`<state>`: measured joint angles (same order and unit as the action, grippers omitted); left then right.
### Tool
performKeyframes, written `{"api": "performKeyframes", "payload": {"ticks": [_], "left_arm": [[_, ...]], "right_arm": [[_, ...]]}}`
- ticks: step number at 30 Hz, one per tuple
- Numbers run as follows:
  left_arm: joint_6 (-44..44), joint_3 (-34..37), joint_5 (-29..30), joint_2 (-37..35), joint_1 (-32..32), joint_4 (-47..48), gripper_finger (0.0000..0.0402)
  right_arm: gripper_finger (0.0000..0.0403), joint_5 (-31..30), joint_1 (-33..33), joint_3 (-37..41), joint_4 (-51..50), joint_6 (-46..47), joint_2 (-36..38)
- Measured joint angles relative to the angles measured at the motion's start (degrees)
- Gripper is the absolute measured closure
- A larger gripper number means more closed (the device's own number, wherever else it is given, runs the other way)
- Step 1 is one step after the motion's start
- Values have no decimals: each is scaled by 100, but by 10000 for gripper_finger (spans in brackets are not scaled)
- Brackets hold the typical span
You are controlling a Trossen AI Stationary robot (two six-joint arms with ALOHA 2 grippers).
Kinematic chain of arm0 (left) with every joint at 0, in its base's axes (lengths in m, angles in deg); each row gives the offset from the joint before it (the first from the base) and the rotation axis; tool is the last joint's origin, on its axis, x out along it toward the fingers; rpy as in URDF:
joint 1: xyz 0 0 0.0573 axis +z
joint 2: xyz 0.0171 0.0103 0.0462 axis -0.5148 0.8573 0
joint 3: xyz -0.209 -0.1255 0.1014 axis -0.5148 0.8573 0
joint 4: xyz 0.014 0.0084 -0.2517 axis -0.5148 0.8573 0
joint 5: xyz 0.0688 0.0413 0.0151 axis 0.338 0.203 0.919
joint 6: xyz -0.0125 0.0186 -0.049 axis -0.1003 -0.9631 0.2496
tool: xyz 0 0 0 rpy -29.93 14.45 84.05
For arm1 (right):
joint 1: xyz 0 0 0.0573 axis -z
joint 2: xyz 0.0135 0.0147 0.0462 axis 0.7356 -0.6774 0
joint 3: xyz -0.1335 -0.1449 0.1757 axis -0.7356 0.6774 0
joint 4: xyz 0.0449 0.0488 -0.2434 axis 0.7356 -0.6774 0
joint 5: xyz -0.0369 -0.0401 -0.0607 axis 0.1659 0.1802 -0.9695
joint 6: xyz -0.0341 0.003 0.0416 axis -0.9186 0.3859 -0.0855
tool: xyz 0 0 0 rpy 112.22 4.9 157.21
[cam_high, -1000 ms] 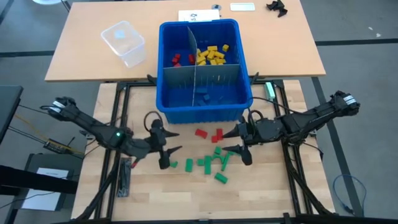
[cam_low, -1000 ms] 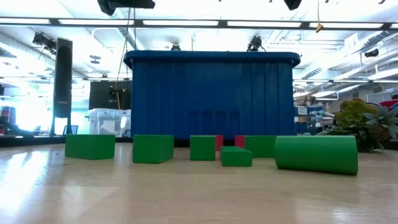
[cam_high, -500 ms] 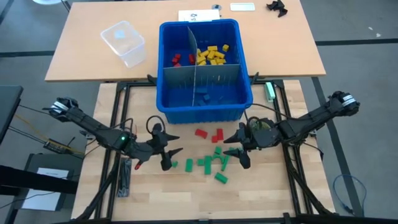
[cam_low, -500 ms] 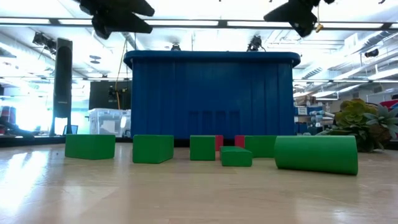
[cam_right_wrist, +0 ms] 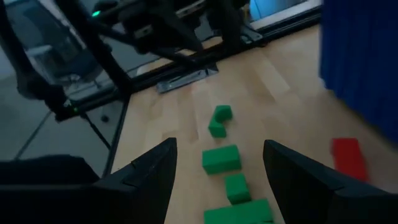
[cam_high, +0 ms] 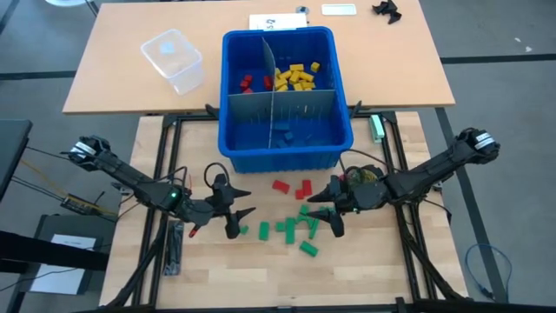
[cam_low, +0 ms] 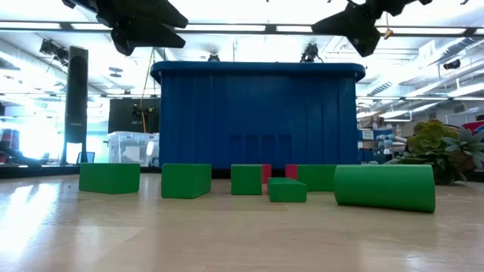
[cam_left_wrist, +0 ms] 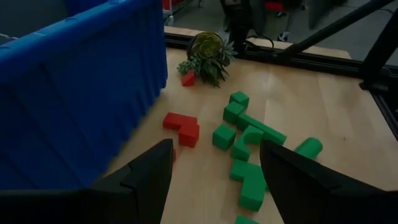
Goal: Sort Items/Unsort Items
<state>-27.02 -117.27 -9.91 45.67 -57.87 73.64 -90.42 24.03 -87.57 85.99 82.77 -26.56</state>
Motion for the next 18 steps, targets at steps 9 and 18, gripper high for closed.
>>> {"api": "performKeyframes", "payload": {"ticks": [9,18], "left_arm": [[2,-2,51,0,25,-11,154],[2,-2,56,0,25,-3,154]], "right_arm": [[163,-143,-206,-860,-412,-700,-1289],[180,-983,-285,-1971,-3463,-323,-1790]]}}
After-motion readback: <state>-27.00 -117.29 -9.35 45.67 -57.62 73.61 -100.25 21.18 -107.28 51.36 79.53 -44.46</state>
